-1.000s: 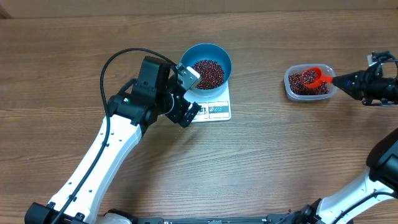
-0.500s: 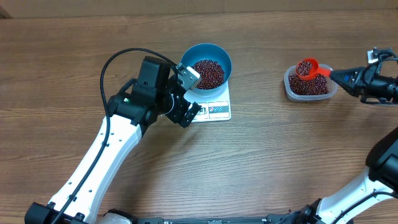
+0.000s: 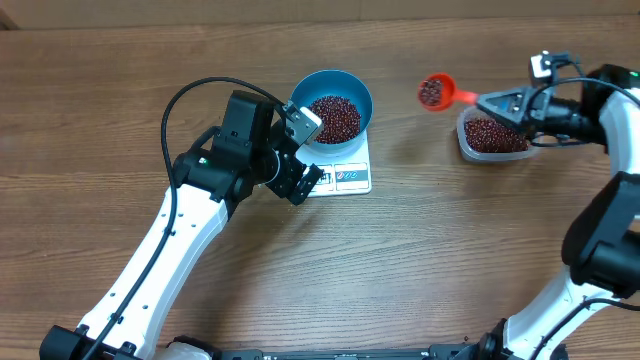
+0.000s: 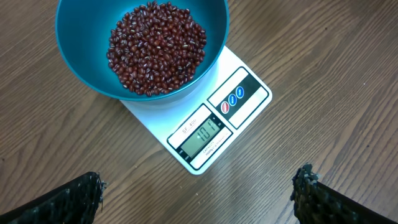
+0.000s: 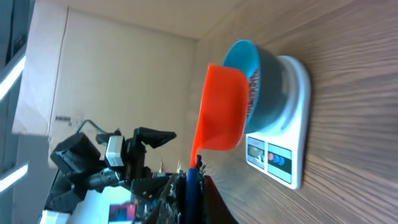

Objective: Scoop item into bowl and weigh 150g on scale
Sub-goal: 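Carry the filled scoop with the right gripper over the teal bowl, then tip the scoop and shake beans into the teal bowl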

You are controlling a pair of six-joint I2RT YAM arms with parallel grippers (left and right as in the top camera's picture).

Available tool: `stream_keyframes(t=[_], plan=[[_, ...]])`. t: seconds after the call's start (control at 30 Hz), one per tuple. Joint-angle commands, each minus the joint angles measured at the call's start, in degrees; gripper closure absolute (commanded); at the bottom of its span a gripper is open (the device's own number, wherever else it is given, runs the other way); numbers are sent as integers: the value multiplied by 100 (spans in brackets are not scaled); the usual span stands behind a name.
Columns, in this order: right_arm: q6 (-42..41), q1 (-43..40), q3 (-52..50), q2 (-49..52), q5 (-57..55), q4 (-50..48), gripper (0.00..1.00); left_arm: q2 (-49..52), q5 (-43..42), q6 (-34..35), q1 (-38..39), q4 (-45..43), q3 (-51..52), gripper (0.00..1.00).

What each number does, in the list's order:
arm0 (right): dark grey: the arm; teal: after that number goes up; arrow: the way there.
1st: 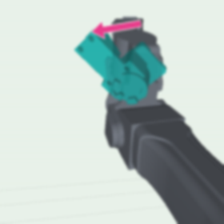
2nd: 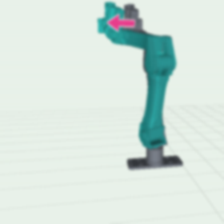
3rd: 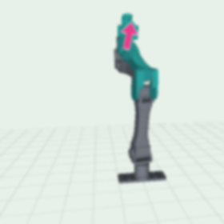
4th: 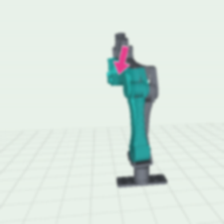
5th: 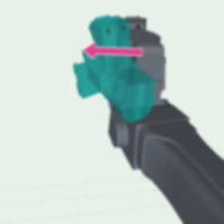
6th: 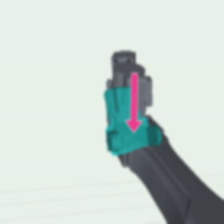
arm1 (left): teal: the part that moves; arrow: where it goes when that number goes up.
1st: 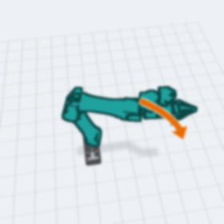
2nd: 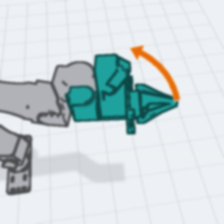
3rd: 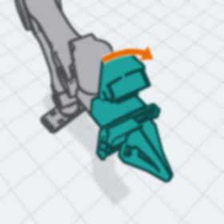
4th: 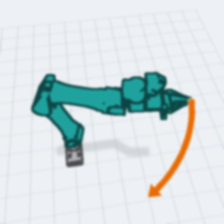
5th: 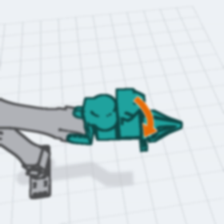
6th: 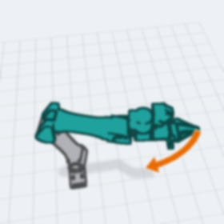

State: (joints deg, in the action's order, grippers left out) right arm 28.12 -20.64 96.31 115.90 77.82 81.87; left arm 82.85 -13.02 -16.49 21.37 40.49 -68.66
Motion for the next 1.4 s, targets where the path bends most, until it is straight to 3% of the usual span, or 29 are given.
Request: stream_keyframes(t=[0.0, 0.3, 0.63, 1.17, 1.37], plan=[[-243, 295, -24, 17, 328, -203, 96, -2, 33, -20, 2, -20, -120, 0], [-1602, 1270, -24, 17, 120, -1613, 96, -2, 33, -20, 2, -20, -120, 0], [-3353, 2009, 2, 17, -977, -3121, 96, -2, 33, -20, 2, -20, -120, 0], [-3388, 3191, 2033, 15, -4979, -1650, 96, -2, 33, -20, 2, -20, -120, 0], [-3115, 3504, 2186, 15, -5296, -1574, 96, -2, 33, -20, 2, -20, -120, 0]])
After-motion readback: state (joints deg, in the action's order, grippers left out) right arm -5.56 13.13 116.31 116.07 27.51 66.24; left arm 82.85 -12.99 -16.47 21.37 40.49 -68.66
